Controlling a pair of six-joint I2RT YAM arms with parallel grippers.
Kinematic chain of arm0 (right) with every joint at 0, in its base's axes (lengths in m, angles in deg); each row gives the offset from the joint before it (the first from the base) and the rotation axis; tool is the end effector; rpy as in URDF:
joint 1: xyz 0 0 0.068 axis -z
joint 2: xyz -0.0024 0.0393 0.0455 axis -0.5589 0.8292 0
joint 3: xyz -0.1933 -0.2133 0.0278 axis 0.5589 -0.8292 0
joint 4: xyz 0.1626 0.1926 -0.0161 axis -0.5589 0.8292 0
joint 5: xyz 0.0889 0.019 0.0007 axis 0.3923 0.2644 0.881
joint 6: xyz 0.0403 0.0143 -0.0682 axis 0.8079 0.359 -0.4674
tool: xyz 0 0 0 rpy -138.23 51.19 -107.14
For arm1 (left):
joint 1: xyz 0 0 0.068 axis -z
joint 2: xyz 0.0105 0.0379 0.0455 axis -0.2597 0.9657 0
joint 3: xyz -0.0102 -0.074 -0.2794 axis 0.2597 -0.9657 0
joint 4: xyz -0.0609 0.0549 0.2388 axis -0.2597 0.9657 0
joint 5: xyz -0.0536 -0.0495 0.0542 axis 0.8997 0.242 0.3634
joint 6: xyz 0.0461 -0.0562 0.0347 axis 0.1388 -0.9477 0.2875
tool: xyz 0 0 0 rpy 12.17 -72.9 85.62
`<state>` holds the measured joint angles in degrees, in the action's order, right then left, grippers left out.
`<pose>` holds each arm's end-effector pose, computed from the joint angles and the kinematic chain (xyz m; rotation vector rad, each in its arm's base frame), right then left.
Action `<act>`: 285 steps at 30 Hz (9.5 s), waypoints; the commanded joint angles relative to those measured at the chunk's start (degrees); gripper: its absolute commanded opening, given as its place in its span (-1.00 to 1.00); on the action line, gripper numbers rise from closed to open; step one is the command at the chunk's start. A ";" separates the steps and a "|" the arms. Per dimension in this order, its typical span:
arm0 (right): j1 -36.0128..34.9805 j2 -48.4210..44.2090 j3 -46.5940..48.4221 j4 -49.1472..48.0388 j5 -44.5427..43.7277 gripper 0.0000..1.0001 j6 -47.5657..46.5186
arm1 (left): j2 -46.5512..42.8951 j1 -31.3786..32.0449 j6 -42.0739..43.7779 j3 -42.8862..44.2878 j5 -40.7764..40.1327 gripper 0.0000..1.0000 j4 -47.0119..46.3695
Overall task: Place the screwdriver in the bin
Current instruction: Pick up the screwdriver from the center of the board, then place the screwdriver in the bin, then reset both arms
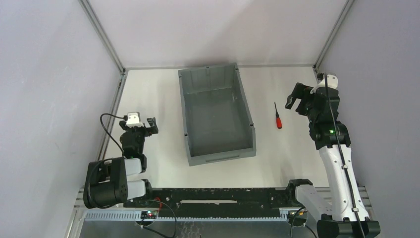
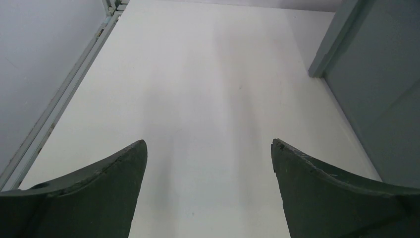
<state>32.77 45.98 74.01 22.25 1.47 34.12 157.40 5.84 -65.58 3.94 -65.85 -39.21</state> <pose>0.1996 -0.0047 0.3790 0.2453 1.9438 0.0099 0.2273 0.0292 0.1816 -0.0697 1.6203 0.0151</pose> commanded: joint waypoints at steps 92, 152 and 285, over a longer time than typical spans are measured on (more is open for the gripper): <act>2.28 63.32 18.65 11.39 3.46 -0.19 -3.28 | -0.97 0.34 -0.38 2.11 -0.02 1.00 -2.26; -3.41 56.64 64.07 19.96 53.25 -1.00 37.15 | -0.94 0.32 -0.44 2.11 0.00 1.00 -2.26; -5.57 21.42 16.11 -3.08 2.52 0.99 -4.08 | -0.92 0.33 -0.44 2.11 -0.02 1.00 -2.28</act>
<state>25.36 69.59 92.30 23.63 3.40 31.43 157.40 5.84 -65.55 3.94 -65.85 -39.21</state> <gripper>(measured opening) 0.993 0.996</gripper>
